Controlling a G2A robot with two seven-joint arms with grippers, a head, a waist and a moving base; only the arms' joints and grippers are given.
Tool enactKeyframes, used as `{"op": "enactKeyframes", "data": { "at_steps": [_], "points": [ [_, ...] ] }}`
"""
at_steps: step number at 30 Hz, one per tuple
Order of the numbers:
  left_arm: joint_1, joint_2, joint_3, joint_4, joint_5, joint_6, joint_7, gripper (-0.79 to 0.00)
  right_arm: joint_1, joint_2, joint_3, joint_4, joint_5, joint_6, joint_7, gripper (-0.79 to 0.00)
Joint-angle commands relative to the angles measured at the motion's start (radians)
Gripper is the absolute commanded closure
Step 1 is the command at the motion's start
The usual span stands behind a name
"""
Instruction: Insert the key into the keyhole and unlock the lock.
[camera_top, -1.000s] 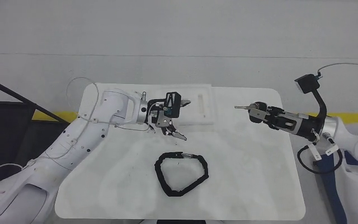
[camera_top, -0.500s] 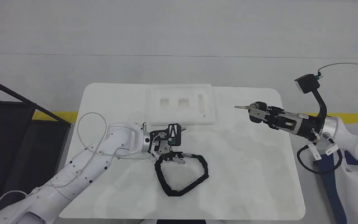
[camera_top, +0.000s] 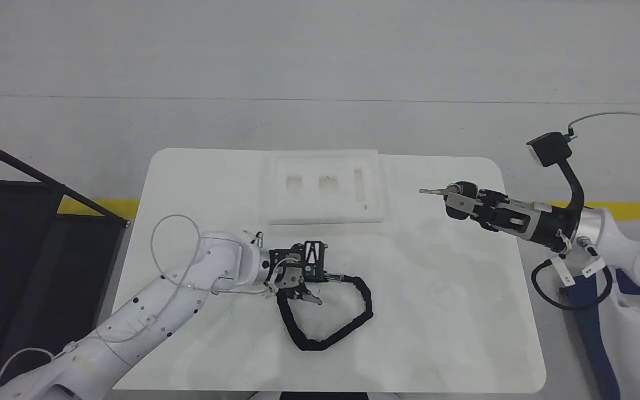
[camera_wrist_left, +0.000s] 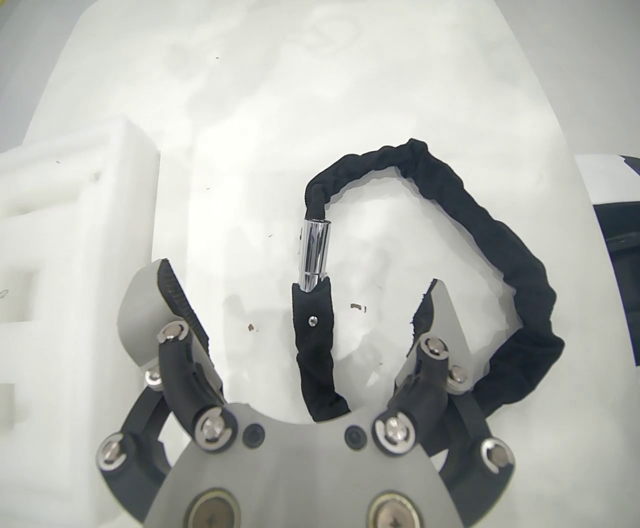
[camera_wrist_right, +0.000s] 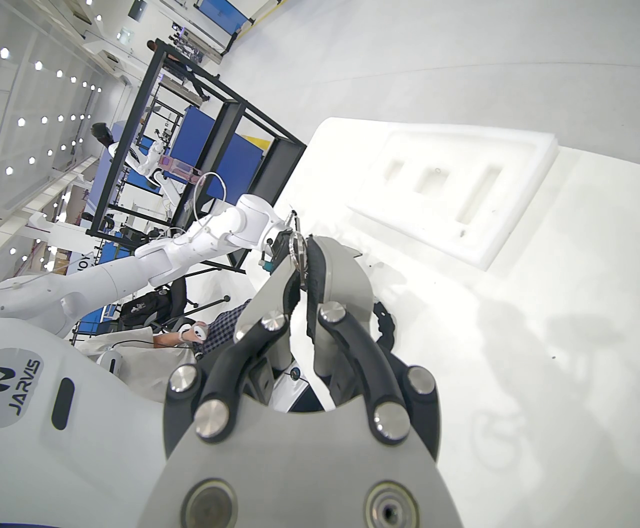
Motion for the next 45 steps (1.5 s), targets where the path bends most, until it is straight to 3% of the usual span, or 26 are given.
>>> {"op": "enactKeyframes", "data": {
  "at_steps": [1,8,28,43,45],
  "points": [
    [-0.005,-0.007,0.008,0.015,0.003,-0.003,0.004,-0.785,0.0,0.0,0.0,0.0,0.0,0.0,0.0,0.0],
    [-0.022,-0.028,0.026,0.057,-0.002,-0.032,0.012,-0.785,0.0,0.0,0.0,0.0,0.0,0.0,0.0,0.0],
    [-0.011,-0.029,0.025,0.051,-0.001,-0.016,0.016,-0.785,0.0,0.0,0.0,0.0,0.0,0.0,0.0,0.0],
    [0.002,-0.066,0.053,0.142,0.118,0.044,0.217,-0.785,0.0,0.0,0.0,0.0,0.0,0.0,0.0,0.0],
    [-0.001,-0.072,0.058,0.157,0.133,0.049,0.237,-0.634,0.0,0.0,0.0,0.0,0.0,0.0,0.0,0.0]
  ]
}}
